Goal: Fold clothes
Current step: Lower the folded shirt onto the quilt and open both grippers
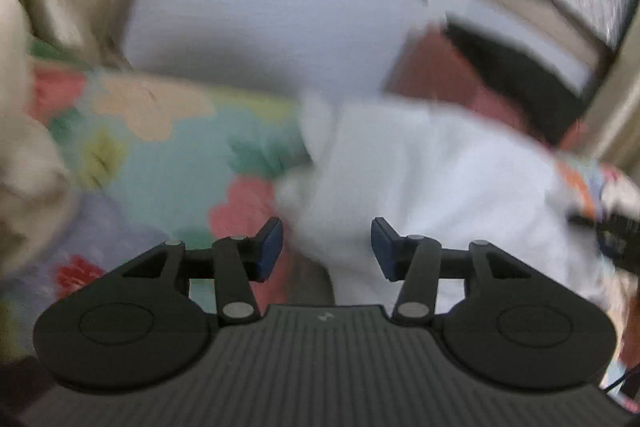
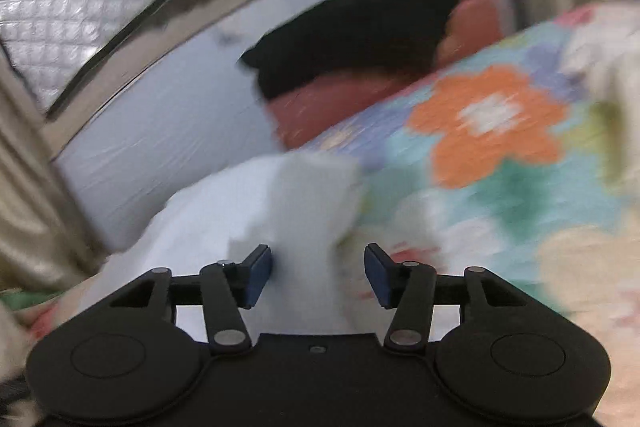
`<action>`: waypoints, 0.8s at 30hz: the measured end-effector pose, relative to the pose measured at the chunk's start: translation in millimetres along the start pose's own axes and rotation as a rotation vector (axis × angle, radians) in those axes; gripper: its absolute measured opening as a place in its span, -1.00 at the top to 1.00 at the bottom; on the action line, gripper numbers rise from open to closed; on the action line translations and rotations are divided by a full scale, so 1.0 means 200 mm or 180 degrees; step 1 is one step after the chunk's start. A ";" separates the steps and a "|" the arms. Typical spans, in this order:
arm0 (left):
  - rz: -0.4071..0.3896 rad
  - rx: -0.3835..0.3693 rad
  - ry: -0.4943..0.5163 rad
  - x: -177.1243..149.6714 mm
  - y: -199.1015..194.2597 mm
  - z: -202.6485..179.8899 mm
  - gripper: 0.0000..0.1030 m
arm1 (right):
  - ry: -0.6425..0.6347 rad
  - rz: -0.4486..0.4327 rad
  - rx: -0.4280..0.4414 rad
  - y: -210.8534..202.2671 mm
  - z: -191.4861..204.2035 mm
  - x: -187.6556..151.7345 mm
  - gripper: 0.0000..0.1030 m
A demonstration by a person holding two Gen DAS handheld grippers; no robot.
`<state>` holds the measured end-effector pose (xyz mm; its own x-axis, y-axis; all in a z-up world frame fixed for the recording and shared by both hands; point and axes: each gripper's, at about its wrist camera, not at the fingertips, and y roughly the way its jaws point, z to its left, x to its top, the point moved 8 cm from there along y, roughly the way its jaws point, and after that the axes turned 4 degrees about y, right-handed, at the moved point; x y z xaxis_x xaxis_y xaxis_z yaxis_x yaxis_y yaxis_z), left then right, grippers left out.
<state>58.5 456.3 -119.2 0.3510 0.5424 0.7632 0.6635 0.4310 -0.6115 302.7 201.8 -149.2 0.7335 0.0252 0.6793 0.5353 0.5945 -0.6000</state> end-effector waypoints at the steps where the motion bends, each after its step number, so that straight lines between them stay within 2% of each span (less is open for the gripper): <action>1: -0.0127 -0.0053 0.0024 0.04 -0.06 0.00 0.06 | -0.0112 -0.0092 0.0026 -0.05 0.04 0.01 -0.14; 3: -0.0225 -0.0304 0.0159 0.11 -0.09 -0.07 0.06 | -0.0419 -0.0186 0.0311 -0.14 0.17 0.02 -0.14; 4: -0.0167 -0.0484 0.0222 0.13 -0.07 -0.11 0.06 | -0.0619 -0.0158 0.0512 -0.19 0.25 0.01 -0.13; 6: 0.0138 -0.0821 0.0269 0.10 0.04 -0.17 0.06 | -0.1040 0.0109 0.0639 -0.20 0.36 -0.10 -0.12; 7: 0.0336 -0.0868 0.0235 0.05 0.12 -0.18 0.06 | -0.1253 0.0277 0.0658 -0.19 0.40 -0.17 -0.12; 9: 0.0679 -0.0919 0.0203 -0.04 0.26 -0.18 0.12 | -0.1538 0.0533 0.0418 -0.11 0.38 -0.31 -0.10; 11: 0.0793 -0.0845 0.0318 -0.14 0.36 -0.18 0.15 | -0.1690 0.0728 0.0170 -0.03 0.30 -0.44 -0.13; 14: 0.0679 -0.0742 0.0637 -0.18 0.35 -0.22 0.15 | -0.1520 0.0710 0.0163 -0.02 0.20 -0.48 -0.14; 17: 0.0696 -0.0531 0.0871 -0.18 0.26 -0.26 0.10 | -0.1386 0.0695 -0.0060 -0.08 0.14 -0.46 -0.17; 19: 0.0712 -0.0382 0.1022 -0.18 0.16 -0.30 -0.30 | -0.1217 0.0696 -0.0246 -0.18 0.08 -0.45 -0.17; 21: 0.0673 -0.0338 0.1219 -0.18 0.04 -0.36 -0.45 | -0.1053 0.0567 -0.0349 -0.33 0.03 -0.42 -0.18; 24: 0.0607 -0.0459 0.1421 -0.18 -0.17 -0.50 -0.58 | -0.0760 0.0370 -0.0487 -0.61 -0.03 -0.39 -0.22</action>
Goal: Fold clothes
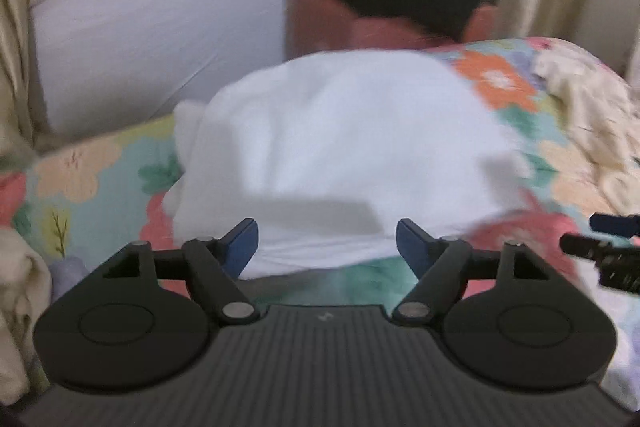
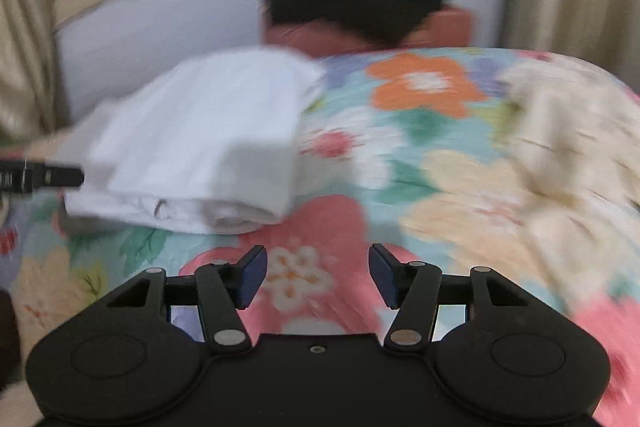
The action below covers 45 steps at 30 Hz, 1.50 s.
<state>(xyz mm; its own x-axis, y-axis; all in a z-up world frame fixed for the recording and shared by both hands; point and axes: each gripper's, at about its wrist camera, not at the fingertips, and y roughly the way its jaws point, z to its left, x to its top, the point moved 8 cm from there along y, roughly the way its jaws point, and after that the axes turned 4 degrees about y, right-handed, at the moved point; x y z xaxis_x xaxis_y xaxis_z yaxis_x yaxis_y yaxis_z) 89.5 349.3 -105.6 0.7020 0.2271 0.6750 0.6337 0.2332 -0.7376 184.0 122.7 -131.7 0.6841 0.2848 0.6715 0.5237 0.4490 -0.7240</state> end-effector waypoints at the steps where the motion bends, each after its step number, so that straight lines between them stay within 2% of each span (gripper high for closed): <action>1: -0.0009 -0.0060 0.0031 0.00 -0.05 -0.05 -0.61 | 0.0105 -0.0052 -0.0038 -0.09 -0.04 -0.01 -0.26; 6: -0.0108 -0.0298 0.0244 0.01 -0.28 -0.30 -0.80 | 0.0491 -0.0249 -0.0430 -0.54 -0.18 -0.10 -0.40; 8: -0.0184 -0.0354 0.0399 0.01 -0.36 -0.42 -0.87 | 0.0629 -0.0320 -0.0576 -0.67 -0.23 -0.14 -0.62; 9: -0.0228 -0.0381 0.0498 0.01 -0.39 -0.48 -0.93 | 0.0700 -0.0358 -0.0650 -0.73 -0.25 -0.15 -0.63; 12: -0.0264 -0.0543 0.0749 -0.02 -0.51 -0.69 -1.00 | 0.0790 -0.0451 -0.0887 -0.85 -0.31 -0.19 -0.67; 14: -0.0193 -0.0657 0.0789 -0.06 -0.56 -0.79 -1.00 | 0.0794 -0.0442 -0.1033 -0.92 -0.33 -0.22 -0.69; 19: -0.0068 -0.0694 0.0895 -0.16 -0.64 -0.97 -1.00 | 0.0892 -0.0425 -0.1234 -1.09 -0.38 -0.34 -0.75; 23: -0.0052 -0.0718 0.0990 -0.23 -0.71 -1.06 -1.00 | 0.1139 -0.0356 -0.1219 -1.17 -0.43 -0.47 -0.75; 30: -0.0110 -0.0779 0.1124 -0.34 -0.80 -1.19 -1.00 | 0.1247 -0.0414 -0.1276 -1.27 -0.48 -0.57 -0.75; 36: -0.0139 -0.0752 0.1180 -0.39 -0.82 -1.26 -1.00 | 0.1272 -0.0499 -0.1271 -1.29 -0.49 -0.59 -0.75; 45: -0.0044 -0.0695 0.1184 -0.42 -0.78 -1.27 -1.00 | 0.1231 -0.0447 -0.1481 -1.26 -0.49 -0.59 -0.75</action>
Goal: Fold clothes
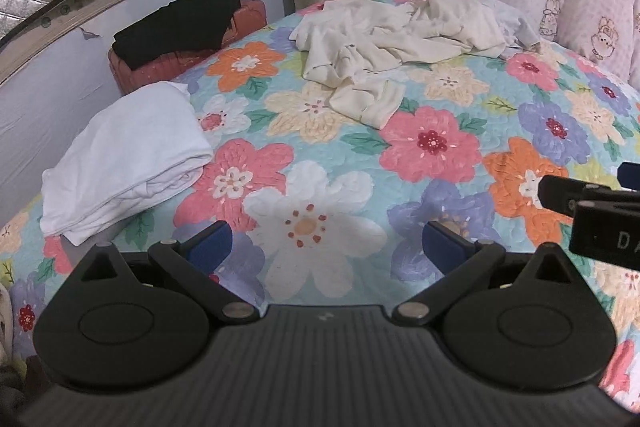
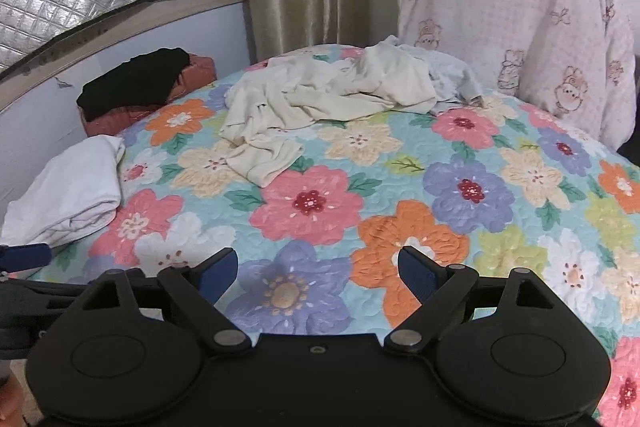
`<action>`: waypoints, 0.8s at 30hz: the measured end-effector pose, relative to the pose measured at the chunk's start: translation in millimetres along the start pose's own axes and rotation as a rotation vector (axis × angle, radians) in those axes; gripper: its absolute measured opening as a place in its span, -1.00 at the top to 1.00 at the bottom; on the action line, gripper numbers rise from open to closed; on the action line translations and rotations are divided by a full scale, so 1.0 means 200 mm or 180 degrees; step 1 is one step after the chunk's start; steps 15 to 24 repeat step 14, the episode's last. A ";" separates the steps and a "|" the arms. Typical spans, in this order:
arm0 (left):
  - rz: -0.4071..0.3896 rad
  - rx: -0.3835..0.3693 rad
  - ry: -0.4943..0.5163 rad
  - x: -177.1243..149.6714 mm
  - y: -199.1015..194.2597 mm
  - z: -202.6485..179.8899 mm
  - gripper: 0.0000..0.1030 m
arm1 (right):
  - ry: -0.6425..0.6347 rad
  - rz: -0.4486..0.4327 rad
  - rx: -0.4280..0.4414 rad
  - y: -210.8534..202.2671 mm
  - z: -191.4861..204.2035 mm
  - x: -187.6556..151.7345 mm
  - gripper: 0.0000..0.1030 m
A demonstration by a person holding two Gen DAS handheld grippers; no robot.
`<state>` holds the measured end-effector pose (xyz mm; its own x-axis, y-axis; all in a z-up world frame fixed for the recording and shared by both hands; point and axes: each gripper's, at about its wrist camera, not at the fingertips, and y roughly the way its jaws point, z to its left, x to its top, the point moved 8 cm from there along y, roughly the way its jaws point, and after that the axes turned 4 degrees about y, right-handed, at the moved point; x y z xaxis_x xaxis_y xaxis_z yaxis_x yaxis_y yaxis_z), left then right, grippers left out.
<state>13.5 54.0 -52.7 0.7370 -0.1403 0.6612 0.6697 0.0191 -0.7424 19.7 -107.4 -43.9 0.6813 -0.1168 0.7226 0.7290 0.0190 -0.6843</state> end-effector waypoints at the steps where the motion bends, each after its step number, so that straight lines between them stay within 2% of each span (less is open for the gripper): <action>1: 0.0005 0.0003 -0.0003 0.00 0.00 0.00 -1.00 | 0.0009 0.0010 0.0012 0.00 0.00 0.00 -0.75; 24: -0.0023 -0.0012 -0.0057 0.01 -0.03 0.01 -1.00 | -0.0013 -0.0053 0.0115 -0.06 0.03 0.00 -0.75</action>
